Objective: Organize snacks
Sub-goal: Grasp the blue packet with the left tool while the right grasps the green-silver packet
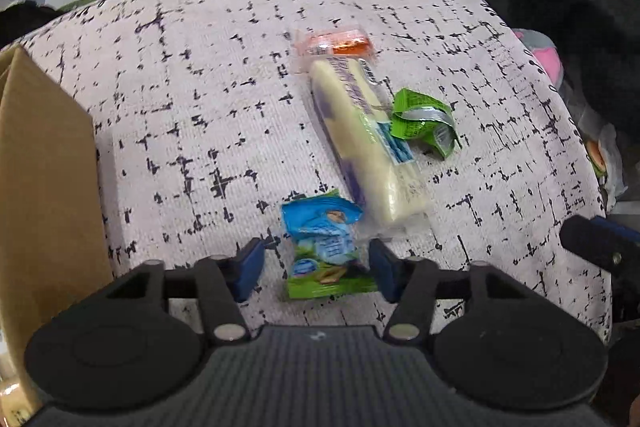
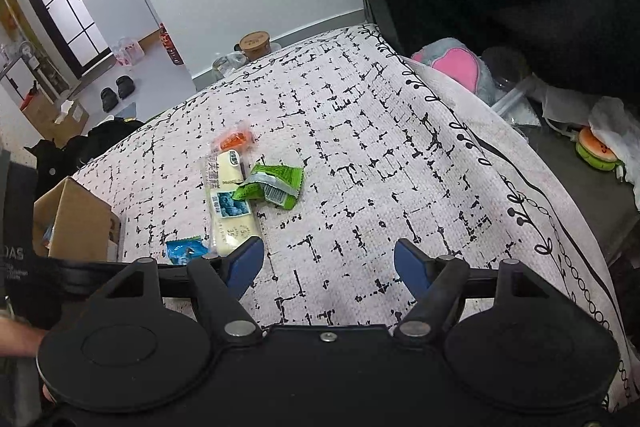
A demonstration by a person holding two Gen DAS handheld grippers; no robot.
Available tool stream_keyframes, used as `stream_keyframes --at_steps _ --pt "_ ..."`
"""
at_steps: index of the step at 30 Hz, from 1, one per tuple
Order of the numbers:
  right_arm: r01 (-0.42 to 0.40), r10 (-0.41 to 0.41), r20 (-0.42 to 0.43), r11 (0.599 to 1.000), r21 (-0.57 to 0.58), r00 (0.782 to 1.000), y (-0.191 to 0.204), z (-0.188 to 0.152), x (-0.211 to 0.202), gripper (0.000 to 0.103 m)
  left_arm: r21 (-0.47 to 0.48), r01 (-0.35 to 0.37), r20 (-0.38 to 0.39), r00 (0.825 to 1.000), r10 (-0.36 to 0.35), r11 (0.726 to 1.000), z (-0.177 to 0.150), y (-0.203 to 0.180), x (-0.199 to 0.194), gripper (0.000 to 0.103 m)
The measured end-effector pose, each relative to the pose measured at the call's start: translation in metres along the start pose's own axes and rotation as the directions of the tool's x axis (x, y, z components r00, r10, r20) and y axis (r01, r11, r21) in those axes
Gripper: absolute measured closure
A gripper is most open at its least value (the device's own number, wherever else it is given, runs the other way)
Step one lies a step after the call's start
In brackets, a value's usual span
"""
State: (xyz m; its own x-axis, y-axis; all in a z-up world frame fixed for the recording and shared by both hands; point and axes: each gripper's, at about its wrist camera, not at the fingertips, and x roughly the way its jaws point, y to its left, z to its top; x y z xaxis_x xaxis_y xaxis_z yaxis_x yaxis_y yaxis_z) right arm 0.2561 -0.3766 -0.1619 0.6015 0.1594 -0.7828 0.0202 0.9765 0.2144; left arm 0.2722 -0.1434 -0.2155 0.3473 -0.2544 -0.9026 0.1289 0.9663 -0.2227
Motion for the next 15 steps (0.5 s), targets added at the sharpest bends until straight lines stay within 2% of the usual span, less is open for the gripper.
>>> stream_keyframes --at_steps 3,15 --pt "-0.008 0.008 -0.003 1.000 0.002 1.000 0.001 0.001 0.005 0.032 -0.027 0.003 0.002 1.000 -0.003 1.000 0.002 0.006 -0.001 0.073" --pt "-0.044 0.044 0.003 0.999 -0.018 0.999 0.020 0.017 0.033 0.032 -0.067 -0.003 0.085 0.996 0.009 0.998 0.007 0.021 -0.021 0.076"
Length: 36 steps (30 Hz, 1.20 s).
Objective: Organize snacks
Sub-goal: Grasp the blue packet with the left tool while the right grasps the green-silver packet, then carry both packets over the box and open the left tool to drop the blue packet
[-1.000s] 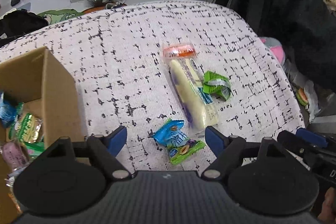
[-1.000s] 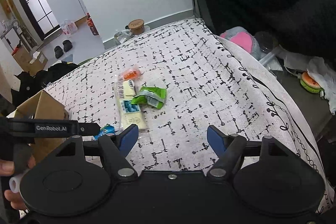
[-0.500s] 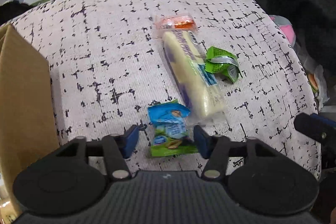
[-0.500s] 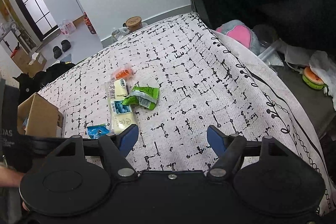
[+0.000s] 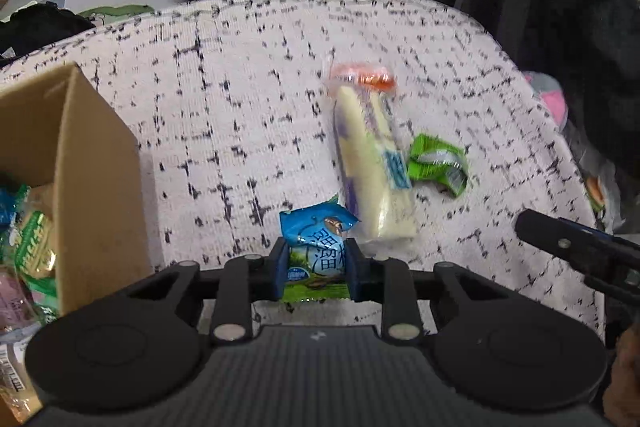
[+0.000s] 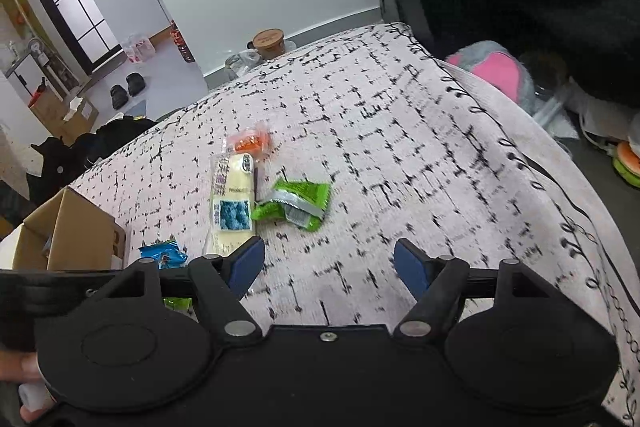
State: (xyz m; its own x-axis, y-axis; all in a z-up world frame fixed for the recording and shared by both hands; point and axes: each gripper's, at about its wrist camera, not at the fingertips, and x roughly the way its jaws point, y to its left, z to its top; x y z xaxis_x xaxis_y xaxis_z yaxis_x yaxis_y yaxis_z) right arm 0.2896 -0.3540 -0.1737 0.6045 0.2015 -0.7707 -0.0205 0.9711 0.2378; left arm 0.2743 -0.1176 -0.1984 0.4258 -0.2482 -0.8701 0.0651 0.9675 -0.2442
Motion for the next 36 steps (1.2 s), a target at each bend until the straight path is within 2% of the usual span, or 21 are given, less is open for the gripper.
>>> stream_keyframes --at_steps 5,21,24,25,29,36 --pt "-0.009 0.009 0.005 1.000 0.018 1.000 0.006 0.007 0.017 0.032 0.005 -0.011 0.047 0.999 0.011 1.000 0.007 0.000 -0.006 0.076" --pt "0.037 -0.037 -0.009 0.999 0.024 0.999 0.024 0.023 0.068 0.032 -0.073 -0.035 0.066 0.997 0.039 0.997 0.017 0.020 0.003 0.076" --pt "0.053 -0.052 -0.014 0.998 0.028 0.999 0.022 0.019 0.075 0.044 -0.079 -0.031 0.059 0.998 0.035 0.996 0.017 0.022 0.005 0.076" --pt "0.057 -0.057 -0.013 0.998 0.031 0.998 0.021 0.018 0.075 0.053 -0.080 -0.027 0.056 0.998 0.032 0.996 0.017 0.022 0.006 0.076" --pt "0.056 -0.055 -0.019 0.998 0.022 0.998 0.018 0.019 0.072 0.071 -0.074 -0.017 0.057 0.998 0.021 0.997 0.018 0.020 0.005 0.076" --pt "0.054 -0.054 0.002 0.998 0.025 0.999 0.018 0.013 0.049 0.074 -0.073 0.004 0.083 0.997 0.002 0.997 0.016 0.022 -0.008 0.076"
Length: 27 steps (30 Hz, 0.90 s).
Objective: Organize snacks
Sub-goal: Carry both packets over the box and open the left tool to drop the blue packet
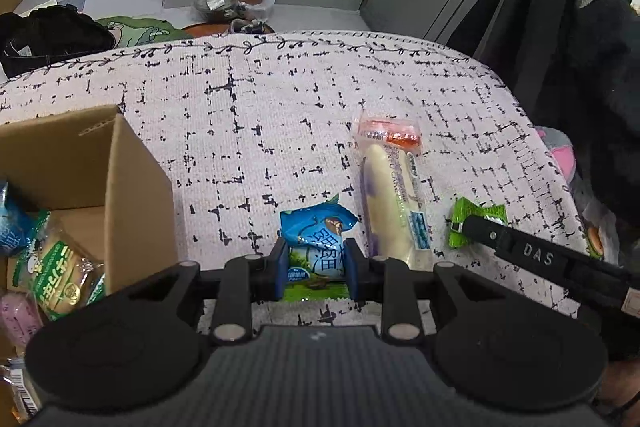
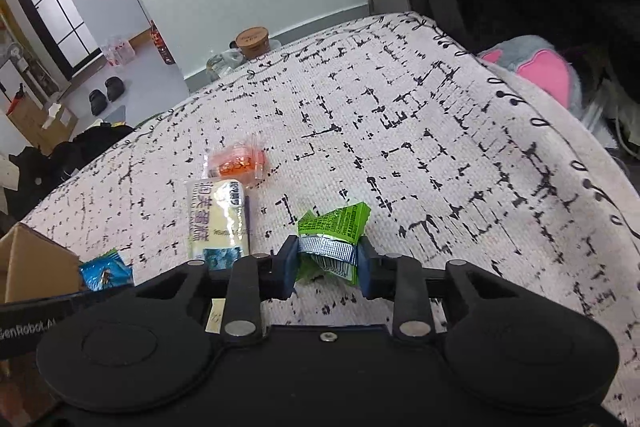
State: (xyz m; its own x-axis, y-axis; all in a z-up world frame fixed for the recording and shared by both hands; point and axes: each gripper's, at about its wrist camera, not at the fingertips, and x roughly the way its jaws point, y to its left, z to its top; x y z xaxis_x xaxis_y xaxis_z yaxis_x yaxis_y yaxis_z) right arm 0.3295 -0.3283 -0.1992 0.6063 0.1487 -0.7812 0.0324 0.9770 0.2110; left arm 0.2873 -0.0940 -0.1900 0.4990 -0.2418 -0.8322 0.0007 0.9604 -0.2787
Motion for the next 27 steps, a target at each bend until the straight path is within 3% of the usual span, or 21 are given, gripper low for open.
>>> stream_keyframes --at_steps 10,27 --pt "-0.034 0.033 0.054 0.999 0.007 0.998 0.019 -0.006 -0.040 0.075 0.040 0.033 0.061 0.998 -0.035 0.999 -0.003 -0.002 -0.032 0.076" --pt "-0.123 0.126 0.126 0.992 -0.029 0.984 0.079 -0.019 -0.077 0.075 0.025 0.042 0.180 0.983 -0.046 0.999 0.001 0.033 -0.101 0.076"
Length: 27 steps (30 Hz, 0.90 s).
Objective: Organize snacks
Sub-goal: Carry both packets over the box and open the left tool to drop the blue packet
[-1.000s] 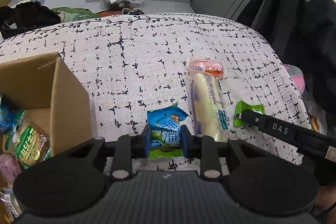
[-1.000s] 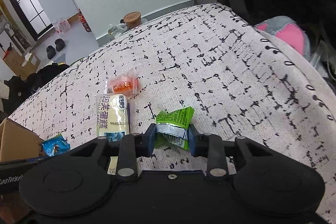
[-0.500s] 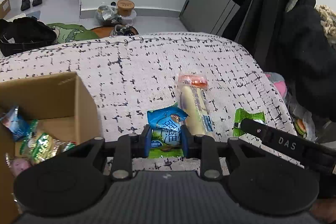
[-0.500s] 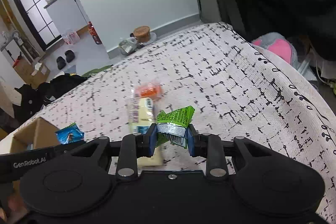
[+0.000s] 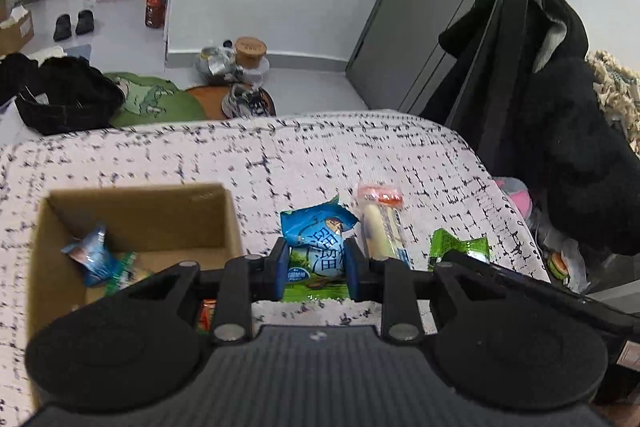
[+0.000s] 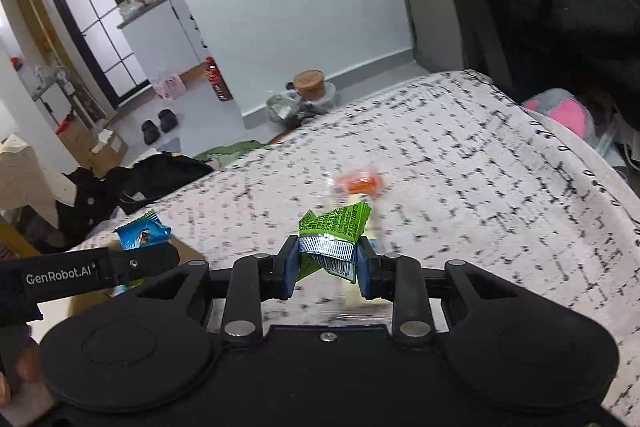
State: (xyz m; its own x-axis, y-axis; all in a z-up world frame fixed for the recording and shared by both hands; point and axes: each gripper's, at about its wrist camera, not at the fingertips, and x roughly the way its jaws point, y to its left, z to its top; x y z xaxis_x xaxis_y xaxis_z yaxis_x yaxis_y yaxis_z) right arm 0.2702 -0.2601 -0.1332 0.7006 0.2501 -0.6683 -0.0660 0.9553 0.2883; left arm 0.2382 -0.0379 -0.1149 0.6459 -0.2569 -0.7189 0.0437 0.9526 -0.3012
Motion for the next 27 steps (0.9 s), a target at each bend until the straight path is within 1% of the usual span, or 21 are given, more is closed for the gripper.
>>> stream_keyframes --at_steps 4,8,15,20,27 --pt "-0.034 0.034 -0.007 0.999 0.012 0.999 0.014 0.000 -0.001 0.075 -0.016 -0.011 0.005 1.000 0.011 1.000 0.000 0.012 -0.008 0.076" --pt "-0.033 0.033 0.005 0.999 -0.013 0.999 0.028 0.000 -0.003 0.075 -0.043 -0.019 0.021 1.000 0.020 0.999 0.002 0.025 -0.017 0.076" --pt "-0.045 0.046 0.015 0.998 -0.042 0.999 0.051 0.000 -0.005 0.075 -0.109 -0.081 0.020 0.996 0.083 0.991 0.004 0.056 -0.026 0.076" --pt "-0.061 0.062 0.012 0.995 -0.074 0.998 0.070 0.000 -0.004 0.075 -0.157 -0.089 0.020 0.995 0.093 0.984 0.004 0.075 -0.028 0.076" --pt "-0.087 0.089 0.007 0.989 -0.116 0.996 0.097 -0.002 0.000 0.075 -0.181 -0.093 0.014 0.995 0.098 0.979 0.005 0.093 -0.029 0.076"
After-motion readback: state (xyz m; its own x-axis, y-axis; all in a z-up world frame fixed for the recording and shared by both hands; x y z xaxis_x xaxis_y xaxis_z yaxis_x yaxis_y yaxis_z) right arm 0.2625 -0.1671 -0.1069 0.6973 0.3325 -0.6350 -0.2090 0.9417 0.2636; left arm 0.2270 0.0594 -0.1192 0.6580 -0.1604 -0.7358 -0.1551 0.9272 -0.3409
